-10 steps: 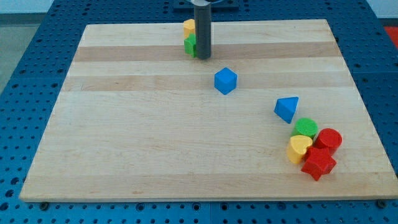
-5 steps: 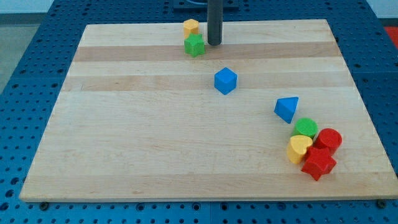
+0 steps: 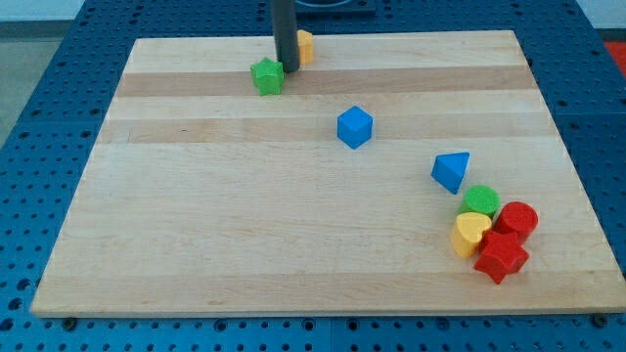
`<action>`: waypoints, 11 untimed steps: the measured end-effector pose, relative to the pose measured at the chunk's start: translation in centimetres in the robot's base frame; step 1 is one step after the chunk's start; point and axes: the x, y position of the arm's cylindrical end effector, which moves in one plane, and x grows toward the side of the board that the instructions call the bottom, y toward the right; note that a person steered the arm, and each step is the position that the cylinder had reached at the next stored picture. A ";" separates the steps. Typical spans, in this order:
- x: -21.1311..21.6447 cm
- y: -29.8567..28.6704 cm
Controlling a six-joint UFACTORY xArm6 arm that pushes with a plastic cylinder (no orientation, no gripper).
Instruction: Move the green star to the top left
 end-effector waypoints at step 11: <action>5.1 -8.3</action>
